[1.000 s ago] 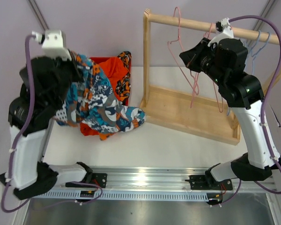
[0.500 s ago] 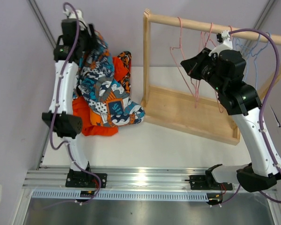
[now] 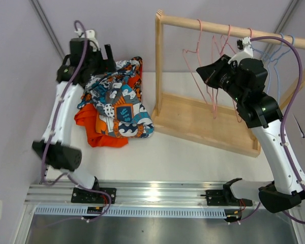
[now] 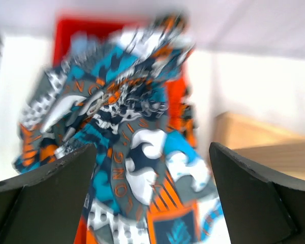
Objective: Remove the shorts from the hanger
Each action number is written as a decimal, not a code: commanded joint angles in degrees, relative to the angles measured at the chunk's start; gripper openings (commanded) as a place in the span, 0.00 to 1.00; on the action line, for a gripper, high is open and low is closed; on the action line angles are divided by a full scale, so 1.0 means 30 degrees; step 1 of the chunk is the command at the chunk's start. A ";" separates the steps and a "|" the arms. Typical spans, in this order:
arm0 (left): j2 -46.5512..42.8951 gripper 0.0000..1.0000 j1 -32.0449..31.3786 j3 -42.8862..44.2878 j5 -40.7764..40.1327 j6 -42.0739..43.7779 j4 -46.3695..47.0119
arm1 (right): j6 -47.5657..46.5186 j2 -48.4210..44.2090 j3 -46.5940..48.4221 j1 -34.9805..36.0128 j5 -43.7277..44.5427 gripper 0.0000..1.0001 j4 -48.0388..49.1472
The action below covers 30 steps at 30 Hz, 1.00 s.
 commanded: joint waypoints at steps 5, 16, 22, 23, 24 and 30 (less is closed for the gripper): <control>-1.0583 0.99 -0.1451 -0.5819 -0.0242 -0.0296 0.1711 | 0.0174 -0.0477 0.0159 -0.0084 -0.0761 0.99 -0.1185; -1.8092 0.99 -0.1746 -1.4200 0.0868 -0.0735 0.1419 | -0.2374 -0.3902 0.3090 -0.0201 0.3079 0.99 -0.5200; -2.0733 0.99 -0.1746 -1.7916 0.0961 -0.0735 0.1711 | -0.4921 -0.9845 -0.2339 -0.0201 0.2756 0.99 -0.2716; -2.1577 0.99 -0.1746 -1.8243 0.0932 -0.0619 0.1857 | -0.4983 -1.0753 -0.3316 -0.0172 0.3222 0.99 -0.2306; -2.1934 0.99 -0.1746 -1.8566 0.0699 -0.0618 0.2148 | -0.5042 -1.2473 -0.4225 -0.0172 0.3488 0.99 -0.2273; -2.4629 0.99 -0.1746 -2.1701 -0.0120 -0.0734 0.2999 | -0.3842 -1.7988 -1.0263 -0.0172 0.5395 0.99 -0.2623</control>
